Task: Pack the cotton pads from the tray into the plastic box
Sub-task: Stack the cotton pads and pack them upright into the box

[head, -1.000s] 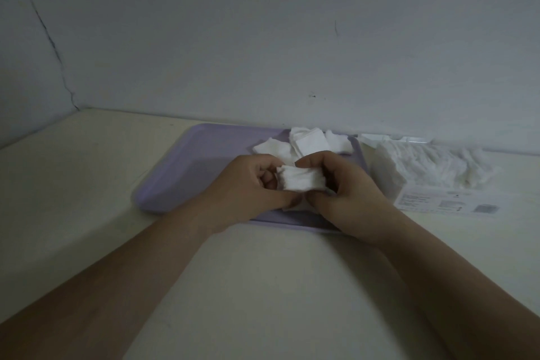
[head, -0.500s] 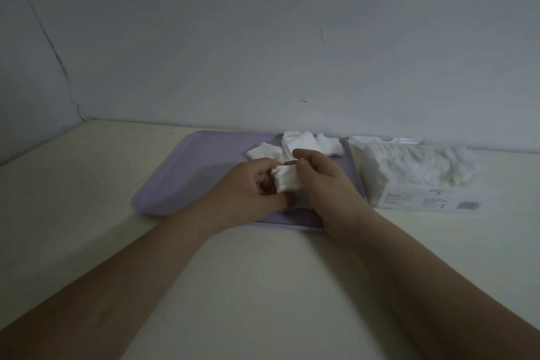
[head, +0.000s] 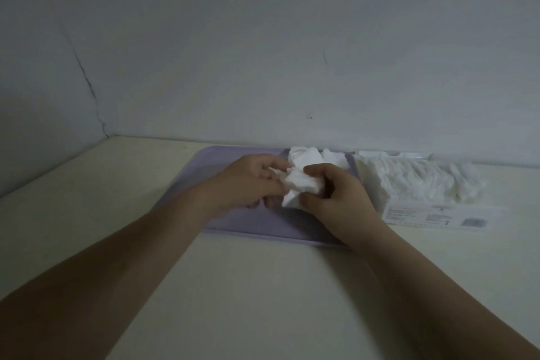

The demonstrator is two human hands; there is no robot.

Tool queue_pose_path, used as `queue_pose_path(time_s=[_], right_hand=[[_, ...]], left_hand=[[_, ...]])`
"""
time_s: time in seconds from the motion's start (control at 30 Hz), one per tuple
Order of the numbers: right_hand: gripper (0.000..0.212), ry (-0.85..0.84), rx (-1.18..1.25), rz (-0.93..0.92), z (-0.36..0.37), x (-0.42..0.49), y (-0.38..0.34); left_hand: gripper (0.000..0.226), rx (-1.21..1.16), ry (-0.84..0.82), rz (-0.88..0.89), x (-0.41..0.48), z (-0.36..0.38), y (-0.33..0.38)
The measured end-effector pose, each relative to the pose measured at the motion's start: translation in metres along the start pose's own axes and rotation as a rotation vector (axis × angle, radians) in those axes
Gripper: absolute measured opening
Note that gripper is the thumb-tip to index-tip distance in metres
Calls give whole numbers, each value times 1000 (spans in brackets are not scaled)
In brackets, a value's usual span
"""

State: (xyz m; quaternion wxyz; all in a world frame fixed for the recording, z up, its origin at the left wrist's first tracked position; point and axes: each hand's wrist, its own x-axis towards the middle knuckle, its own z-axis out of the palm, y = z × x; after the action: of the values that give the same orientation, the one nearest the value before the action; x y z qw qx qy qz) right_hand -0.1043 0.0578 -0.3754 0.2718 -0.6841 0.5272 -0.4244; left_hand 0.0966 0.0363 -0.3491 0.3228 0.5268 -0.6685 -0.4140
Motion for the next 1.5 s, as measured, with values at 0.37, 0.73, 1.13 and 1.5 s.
queue_pose_path(time_s=[0.37, 0.73, 1.13, 1.5], right_hand=[[28, 227, -17, 104, 1, 2, 4], [55, 161, 11, 126, 4, 2, 5], [56, 159, -10, 130, 4, -1, 5], [54, 141, 1, 102, 3, -4, 1]], left_hand=[[34, 382, 219, -133, 59, -11, -23], [33, -41, 82, -81, 17, -21, -36], [16, -420, 312, 57, 5, -27, -45], [19, -643, 78, 117, -1, -13, -37]])
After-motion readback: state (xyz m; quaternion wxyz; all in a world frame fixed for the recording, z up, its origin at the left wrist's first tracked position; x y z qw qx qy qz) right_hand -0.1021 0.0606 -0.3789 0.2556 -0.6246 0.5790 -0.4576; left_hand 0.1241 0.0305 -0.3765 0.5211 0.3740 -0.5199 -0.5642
